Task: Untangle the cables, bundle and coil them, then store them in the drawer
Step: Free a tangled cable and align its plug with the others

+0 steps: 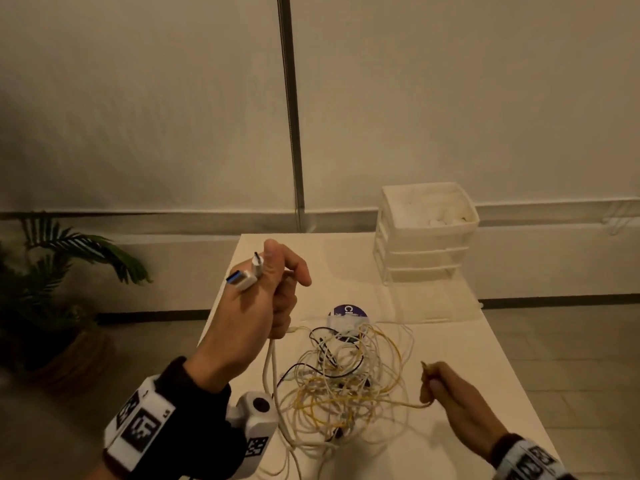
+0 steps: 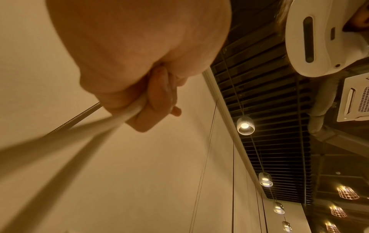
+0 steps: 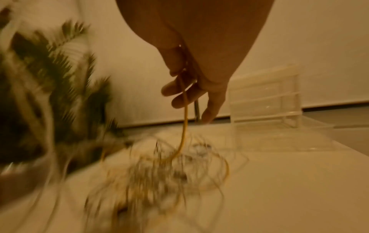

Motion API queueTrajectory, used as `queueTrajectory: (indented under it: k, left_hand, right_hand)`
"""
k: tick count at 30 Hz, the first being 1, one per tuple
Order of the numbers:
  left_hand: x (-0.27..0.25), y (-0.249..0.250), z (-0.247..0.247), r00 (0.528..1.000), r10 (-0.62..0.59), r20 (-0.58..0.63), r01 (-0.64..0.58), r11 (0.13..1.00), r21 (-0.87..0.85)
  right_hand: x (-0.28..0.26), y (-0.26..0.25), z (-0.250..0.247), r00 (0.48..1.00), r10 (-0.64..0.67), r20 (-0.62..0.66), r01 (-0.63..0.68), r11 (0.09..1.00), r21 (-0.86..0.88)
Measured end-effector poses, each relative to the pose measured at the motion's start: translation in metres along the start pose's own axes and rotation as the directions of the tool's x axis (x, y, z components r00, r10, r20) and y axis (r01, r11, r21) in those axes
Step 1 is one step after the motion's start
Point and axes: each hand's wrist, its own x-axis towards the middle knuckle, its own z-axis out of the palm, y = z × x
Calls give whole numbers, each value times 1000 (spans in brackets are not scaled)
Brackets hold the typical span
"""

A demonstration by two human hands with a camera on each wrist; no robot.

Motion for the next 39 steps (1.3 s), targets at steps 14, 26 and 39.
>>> queueTrajectory:
  k: [14, 26, 39]
  left_hand:
    - [46, 11, 43, 999, -32, 2, 32, 998, -51]
    - [55, 5, 60, 997, -66, 50, 66, 998, 6]
    - [82, 43, 17, 969, 54, -239, -113, 964, -240]
  right_hand:
    - [57, -204, -22, 946, -192, -260, 313, 741, 594]
    - [52, -232, -2, 928, -324, -185, 373, 775, 511]
    - [56, -176, -3, 952, -299, 71, 232, 850, 473]
